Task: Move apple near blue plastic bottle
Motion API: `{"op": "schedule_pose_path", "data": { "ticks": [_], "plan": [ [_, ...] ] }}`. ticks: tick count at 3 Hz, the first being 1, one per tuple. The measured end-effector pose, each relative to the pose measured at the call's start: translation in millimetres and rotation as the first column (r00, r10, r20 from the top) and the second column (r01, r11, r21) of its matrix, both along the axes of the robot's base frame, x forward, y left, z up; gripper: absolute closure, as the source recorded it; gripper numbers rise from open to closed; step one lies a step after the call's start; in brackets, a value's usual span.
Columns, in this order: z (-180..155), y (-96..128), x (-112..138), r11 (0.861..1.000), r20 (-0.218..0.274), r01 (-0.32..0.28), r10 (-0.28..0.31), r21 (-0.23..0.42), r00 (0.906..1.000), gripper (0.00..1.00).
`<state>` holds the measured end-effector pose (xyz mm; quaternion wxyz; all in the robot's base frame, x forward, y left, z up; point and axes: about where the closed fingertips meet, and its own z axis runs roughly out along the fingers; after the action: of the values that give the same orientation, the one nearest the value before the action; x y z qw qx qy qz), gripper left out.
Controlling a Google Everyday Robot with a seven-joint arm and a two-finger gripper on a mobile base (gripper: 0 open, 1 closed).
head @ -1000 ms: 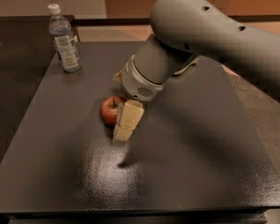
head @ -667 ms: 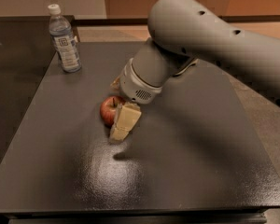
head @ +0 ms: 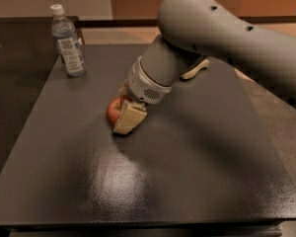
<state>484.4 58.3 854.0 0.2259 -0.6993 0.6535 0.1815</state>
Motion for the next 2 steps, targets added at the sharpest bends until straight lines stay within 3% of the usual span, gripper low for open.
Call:
{"op": "schedule_pose_path", "data": {
  "ticks": [1,2],
  "plan": [
    [10,4,20,0.999,0.0,0.039,-0.039,0.004,0.9992,0.87],
    [21,11,54,0.993,-0.012,0.117,-0.117,0.031,0.9931,1.0]
  ]
}}
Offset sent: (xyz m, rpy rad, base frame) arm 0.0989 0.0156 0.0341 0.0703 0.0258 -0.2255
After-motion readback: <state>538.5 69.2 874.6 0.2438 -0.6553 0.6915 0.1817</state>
